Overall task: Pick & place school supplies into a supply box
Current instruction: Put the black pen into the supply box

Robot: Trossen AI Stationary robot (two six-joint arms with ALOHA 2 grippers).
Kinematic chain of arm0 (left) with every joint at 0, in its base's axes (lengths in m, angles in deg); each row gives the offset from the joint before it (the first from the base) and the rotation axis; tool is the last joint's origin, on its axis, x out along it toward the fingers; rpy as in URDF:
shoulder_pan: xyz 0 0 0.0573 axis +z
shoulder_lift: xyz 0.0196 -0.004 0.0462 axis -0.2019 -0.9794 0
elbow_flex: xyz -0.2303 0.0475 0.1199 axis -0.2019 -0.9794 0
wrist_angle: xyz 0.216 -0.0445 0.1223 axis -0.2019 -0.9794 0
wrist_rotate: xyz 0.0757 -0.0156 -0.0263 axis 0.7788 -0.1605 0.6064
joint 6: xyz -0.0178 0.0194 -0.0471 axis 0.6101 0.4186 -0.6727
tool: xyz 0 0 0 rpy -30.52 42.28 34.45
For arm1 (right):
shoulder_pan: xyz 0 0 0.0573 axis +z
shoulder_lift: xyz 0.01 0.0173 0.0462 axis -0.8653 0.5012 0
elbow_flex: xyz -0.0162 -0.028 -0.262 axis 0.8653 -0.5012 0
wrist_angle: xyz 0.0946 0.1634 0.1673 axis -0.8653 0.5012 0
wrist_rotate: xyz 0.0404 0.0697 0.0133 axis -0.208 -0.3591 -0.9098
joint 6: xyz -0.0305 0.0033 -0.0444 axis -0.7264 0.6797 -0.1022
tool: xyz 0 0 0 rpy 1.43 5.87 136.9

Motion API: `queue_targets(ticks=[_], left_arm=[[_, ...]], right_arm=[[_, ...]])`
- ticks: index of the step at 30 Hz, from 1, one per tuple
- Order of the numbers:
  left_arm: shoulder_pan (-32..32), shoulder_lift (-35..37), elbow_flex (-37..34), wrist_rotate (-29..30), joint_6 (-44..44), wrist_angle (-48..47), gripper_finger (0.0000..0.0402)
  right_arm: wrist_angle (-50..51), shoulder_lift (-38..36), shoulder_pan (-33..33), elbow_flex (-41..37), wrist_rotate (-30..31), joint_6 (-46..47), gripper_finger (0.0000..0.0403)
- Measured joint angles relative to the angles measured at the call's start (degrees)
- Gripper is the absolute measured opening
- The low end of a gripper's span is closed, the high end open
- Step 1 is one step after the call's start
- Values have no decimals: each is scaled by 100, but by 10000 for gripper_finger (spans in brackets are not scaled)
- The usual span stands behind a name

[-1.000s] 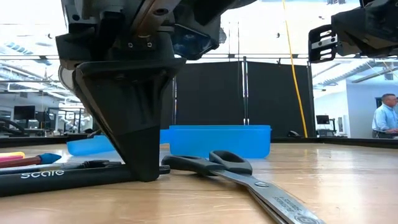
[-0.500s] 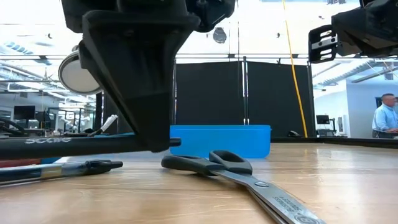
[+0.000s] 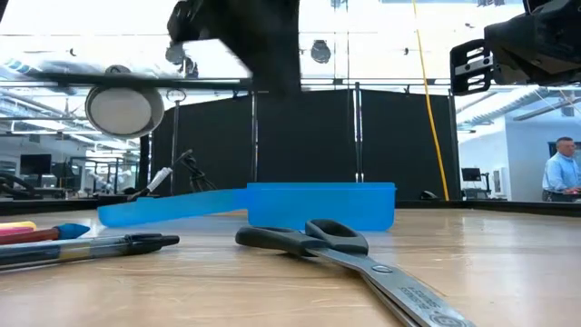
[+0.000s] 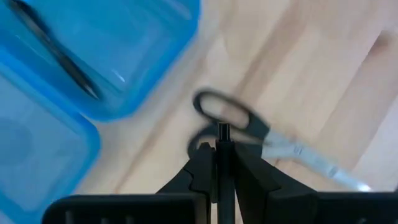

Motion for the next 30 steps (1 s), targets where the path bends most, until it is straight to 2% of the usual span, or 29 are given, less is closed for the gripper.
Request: queue_targets(ticks=[5, 11, 18, 26, 30], left_arm=[[326, 450, 11, 295, -417, 34, 44], [718, 594, 9, 377, -835, 213, 45], [1245, 593, -144, 328, -928, 1051, 45], [2018, 502, -180, 332, -859, 1047, 46], [2397, 425, -178, 540, -729, 1096, 46]], right_arm=[[14, 0, 0, 0, -4, 0, 0], [33, 0, 0, 0, -8, -5, 0], [78, 0, 0, 0, -9, -2, 0], [2, 0, 0, 0, -11, -66, 0], [-98, 0, 0, 0, -6, -57, 0]])
